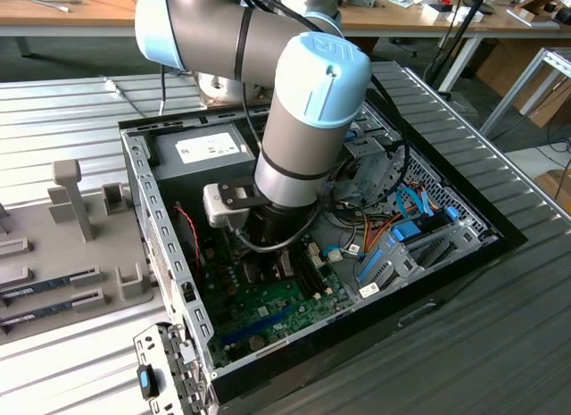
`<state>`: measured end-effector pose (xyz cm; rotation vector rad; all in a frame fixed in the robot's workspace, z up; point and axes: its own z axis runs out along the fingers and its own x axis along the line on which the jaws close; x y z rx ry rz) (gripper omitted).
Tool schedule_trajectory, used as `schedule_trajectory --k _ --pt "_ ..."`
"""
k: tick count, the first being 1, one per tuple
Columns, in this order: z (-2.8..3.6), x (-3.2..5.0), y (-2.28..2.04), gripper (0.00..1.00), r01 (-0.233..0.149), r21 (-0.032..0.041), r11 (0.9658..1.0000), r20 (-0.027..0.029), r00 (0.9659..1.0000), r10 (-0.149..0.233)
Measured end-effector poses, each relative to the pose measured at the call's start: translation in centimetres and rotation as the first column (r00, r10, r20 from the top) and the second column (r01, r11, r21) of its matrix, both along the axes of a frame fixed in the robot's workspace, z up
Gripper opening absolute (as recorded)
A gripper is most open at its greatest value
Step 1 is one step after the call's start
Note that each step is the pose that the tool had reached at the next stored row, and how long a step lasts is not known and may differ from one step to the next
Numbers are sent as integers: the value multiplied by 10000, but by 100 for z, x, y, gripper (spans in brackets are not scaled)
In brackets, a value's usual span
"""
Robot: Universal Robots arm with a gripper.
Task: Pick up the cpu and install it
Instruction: 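Close the cpu cover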
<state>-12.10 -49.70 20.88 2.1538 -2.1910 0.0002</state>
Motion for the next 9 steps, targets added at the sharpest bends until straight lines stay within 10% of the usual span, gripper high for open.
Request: schedule_trajectory --k 4,9 --pt "-1 5 1 40 -901 3 9959 1 9959 901" --pt "-2 5 16 40 -908 29 9959 3 9959 908"
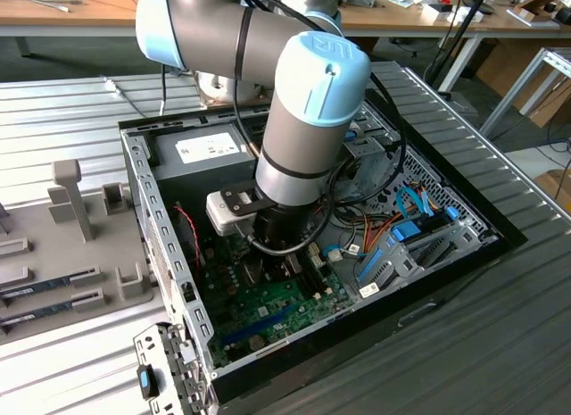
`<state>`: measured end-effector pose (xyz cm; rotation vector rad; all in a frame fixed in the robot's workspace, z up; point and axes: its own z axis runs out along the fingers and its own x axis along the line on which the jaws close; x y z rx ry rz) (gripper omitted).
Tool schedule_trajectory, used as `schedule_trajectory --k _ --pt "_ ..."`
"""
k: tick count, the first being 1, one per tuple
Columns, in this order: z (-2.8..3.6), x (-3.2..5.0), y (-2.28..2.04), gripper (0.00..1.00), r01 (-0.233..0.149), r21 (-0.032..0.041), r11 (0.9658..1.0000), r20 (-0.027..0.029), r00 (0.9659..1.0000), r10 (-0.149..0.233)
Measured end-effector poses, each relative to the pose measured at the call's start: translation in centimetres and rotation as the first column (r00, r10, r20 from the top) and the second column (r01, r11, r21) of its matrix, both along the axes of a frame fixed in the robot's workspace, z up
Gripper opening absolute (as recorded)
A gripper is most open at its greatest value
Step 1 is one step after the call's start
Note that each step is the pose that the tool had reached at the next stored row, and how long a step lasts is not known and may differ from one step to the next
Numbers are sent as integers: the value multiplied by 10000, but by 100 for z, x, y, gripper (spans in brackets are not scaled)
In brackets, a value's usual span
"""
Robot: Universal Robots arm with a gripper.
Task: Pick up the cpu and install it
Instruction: 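Close the cpu cover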
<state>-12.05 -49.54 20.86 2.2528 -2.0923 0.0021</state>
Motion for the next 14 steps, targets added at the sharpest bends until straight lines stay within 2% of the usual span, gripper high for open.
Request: schedule_trajectory --k 2,11,14 --pt "-1 -3 3 40 118 4 9999 -1 9999 -118" --pt "-45 -4 13 40 126 6 9999 -1 9999 -126" --pt "-60 -41 13 40 127 6 9999 0 9999 -127"
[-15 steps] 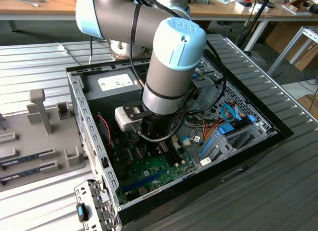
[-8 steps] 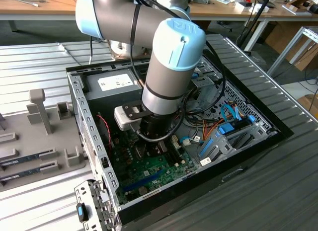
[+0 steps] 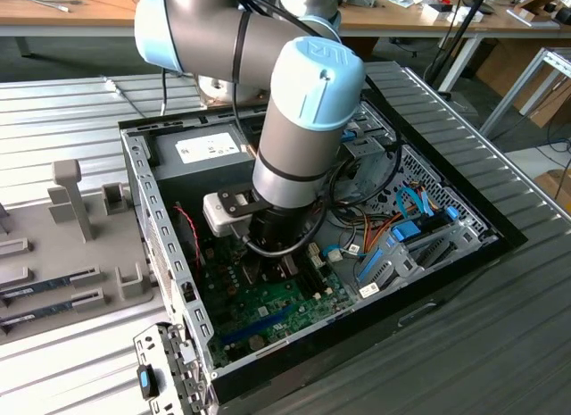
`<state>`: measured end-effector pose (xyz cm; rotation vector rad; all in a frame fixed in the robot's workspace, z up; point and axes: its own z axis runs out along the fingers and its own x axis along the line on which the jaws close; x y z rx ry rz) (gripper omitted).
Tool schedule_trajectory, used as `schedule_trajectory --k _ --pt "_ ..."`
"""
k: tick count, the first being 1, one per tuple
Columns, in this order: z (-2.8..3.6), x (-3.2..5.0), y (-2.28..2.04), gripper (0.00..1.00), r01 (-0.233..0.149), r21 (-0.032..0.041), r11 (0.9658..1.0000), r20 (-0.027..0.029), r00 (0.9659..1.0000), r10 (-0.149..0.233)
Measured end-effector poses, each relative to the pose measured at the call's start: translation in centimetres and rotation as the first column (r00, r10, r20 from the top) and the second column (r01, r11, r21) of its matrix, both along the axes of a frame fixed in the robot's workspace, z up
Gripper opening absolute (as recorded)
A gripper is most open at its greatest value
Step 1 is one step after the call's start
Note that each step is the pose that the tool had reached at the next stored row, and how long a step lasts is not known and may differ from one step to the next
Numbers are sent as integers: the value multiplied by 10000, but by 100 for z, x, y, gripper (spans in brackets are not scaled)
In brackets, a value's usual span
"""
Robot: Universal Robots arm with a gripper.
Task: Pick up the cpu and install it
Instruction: 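Close the cpu cover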
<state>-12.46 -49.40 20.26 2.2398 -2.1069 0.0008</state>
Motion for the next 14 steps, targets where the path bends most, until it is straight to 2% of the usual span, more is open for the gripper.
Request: schedule_trajectory --k 11,13,14 --pt "-14 -2 0 40 0 -1 10000 -1 10000 0" --pt "-16 -2 0 41 0 2 10000 1 10000 0" --pt "-16 -2 0 46 0 2 10000 2 10000 0"
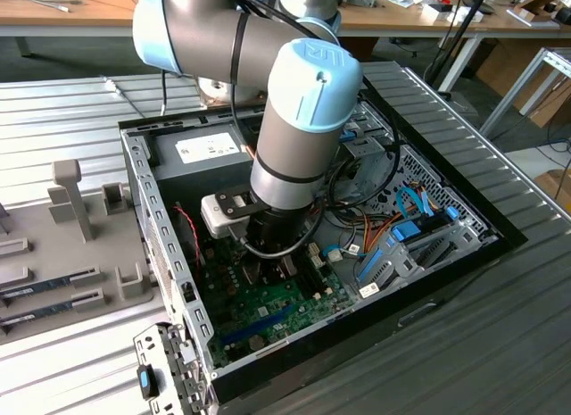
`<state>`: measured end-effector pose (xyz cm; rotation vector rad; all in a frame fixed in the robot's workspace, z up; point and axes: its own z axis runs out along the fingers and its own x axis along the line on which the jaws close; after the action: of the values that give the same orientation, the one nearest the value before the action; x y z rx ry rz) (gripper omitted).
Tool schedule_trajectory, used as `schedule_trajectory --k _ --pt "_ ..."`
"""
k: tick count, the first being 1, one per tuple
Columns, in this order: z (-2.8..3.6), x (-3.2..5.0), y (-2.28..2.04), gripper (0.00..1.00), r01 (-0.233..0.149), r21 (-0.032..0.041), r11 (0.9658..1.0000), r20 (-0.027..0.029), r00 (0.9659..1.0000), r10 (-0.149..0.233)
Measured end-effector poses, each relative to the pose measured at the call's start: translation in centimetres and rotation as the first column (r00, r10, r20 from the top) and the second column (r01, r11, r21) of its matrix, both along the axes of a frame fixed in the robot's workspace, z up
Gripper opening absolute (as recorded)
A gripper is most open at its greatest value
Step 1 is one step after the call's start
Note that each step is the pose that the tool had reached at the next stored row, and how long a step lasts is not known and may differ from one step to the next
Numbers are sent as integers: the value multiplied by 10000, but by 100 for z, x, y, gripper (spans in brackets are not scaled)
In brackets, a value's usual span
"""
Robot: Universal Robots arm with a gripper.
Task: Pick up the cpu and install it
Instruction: 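Close the cpu cover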
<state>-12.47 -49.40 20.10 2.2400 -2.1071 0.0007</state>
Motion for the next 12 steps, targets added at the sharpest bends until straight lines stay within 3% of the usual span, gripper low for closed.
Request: schedule_trajectory --k 1,2,5,9,12 --pt "0 0 0 46 0 -1 10000 -1 10000 0" --pt "1 0 0 53 0 -2 10000 -1 10000 0" --pt "7 0 -1 53 0 1 10000 -4 10000 0" --pt "57 0 0 53 1 209 9998 -3 10000 -1" --pt "93 22 0 53 1 246 9997 -15 10000 -1"
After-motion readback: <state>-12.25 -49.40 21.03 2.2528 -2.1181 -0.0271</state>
